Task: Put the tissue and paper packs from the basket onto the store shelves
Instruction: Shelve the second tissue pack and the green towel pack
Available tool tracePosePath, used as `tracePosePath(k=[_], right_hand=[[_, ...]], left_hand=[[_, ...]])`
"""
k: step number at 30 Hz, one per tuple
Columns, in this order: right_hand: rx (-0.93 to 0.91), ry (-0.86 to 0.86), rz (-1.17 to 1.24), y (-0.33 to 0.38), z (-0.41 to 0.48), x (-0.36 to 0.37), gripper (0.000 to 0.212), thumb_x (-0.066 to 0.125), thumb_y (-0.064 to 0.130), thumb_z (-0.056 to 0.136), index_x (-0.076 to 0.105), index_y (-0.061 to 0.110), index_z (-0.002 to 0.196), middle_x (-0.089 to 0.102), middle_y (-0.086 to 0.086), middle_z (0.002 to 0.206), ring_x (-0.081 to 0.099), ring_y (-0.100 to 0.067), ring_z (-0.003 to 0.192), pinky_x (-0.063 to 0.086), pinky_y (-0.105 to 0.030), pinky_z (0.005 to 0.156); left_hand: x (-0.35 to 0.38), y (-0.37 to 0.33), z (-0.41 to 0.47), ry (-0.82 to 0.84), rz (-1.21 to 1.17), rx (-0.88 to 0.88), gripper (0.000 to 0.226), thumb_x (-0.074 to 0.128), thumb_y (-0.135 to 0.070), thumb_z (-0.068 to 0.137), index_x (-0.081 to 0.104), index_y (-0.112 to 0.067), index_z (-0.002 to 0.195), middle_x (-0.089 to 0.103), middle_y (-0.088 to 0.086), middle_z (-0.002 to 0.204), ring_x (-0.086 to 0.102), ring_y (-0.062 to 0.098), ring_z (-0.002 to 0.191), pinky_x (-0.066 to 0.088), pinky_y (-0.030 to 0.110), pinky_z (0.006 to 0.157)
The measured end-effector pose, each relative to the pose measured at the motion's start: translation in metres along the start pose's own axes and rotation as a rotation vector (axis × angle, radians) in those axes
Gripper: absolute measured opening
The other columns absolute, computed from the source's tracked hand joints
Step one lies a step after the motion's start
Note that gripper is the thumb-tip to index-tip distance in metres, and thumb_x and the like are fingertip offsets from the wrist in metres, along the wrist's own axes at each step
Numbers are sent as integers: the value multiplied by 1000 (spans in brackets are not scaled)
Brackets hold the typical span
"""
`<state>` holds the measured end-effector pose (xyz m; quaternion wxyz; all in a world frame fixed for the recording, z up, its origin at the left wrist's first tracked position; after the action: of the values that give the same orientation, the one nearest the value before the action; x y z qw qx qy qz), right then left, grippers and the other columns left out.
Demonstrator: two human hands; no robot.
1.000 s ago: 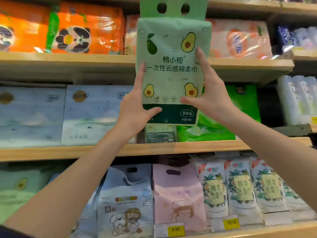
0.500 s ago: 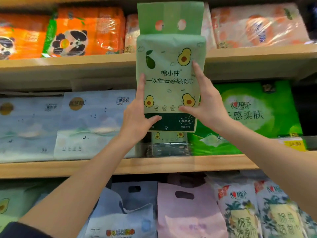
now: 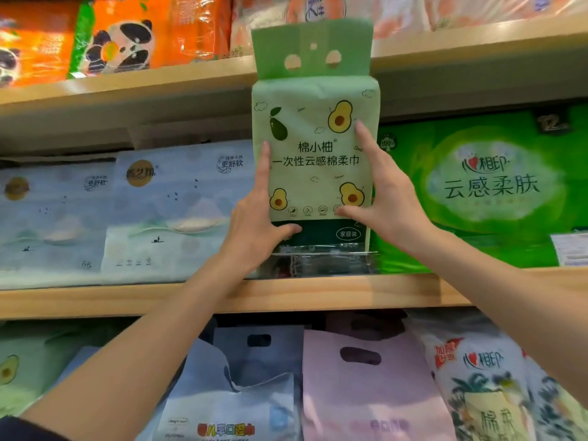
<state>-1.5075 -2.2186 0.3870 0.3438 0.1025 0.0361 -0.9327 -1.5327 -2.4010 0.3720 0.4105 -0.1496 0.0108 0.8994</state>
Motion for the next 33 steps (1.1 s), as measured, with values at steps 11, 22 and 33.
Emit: tracePosePath(k=[11, 22, 33], right_hand=[[293, 367, -44, -24, 14, 13, 119, 82, 25, 61, -2, 42, 144, 40, -17, 139, 49, -33, 115, 42, -49, 99], [310, 466, -203, -39, 32, 30, 120, 83, 23, 63, -4, 25, 146, 38, -22, 140, 41, -38, 125, 36, -48, 102], [330, 488, -246, -51, 36, 37, 120, 84, 14, 59, 2, 29, 146, 43, -23, 134, 55, -34, 90, 50, -50, 87]], left_hand=[[10, 18, 24, 385, 152, -254, 133, 83, -29, 63, -23, -36, 141, 45, 20, 136, 48, 37, 118, 40, 42, 101], [31, 26, 42, 504, 181, -358, 128, 78, -24, 71, -29, -28, 140, 32, 24, 141, 46, 35, 113, 41, 31, 76], [44, 31, 49, 556, 252, -365, 128, 76, -27, 74, -34, -23, 138, 46, 15, 110, 52, 20, 63, 42, 29, 61]])
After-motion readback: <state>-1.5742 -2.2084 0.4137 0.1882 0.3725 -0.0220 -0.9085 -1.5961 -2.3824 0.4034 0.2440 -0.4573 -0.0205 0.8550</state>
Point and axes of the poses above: each hand's wrist, its own z-axis towards the middle knuckle, its own x-axis out of the palm, y = z × x, the point moved 2 cm from there along z, towards the middle knuckle
